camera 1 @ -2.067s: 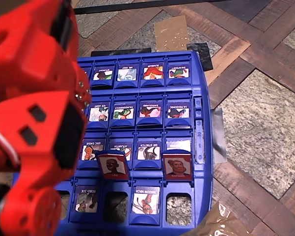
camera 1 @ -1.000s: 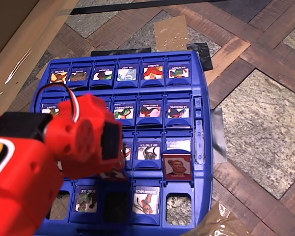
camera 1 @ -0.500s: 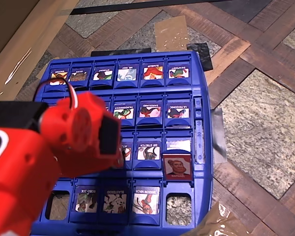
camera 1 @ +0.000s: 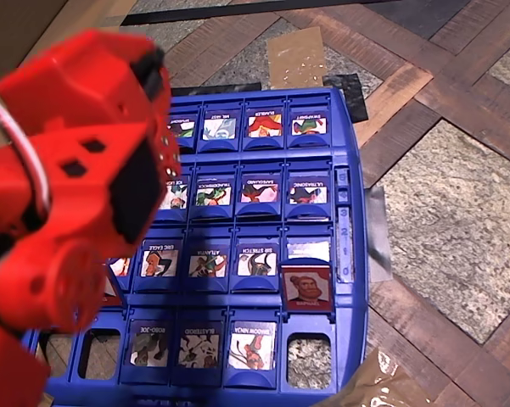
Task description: Flip A3.
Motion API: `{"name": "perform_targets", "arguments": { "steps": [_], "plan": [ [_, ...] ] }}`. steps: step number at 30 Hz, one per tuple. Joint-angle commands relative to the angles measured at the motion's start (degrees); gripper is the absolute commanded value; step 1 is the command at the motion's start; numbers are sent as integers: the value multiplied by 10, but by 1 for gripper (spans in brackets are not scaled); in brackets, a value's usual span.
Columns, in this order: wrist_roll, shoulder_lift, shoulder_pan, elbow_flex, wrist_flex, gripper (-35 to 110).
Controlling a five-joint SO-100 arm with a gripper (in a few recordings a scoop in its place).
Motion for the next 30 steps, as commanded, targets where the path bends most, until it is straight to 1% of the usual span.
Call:
{"name": "perform_targets", "arguments": {
  "steps": [1, 9, 13, 20, 30],
  "plan": [
    [20, 55, -5, 16, -63, 0],
    [64, 184, -17, 90, -197, 0],
    [66, 250, -26, 152, -274, 0],
    [70, 372, -51, 277, -465, 0],
    [73, 492, -79, 369, -709, 0]
  ]
}}
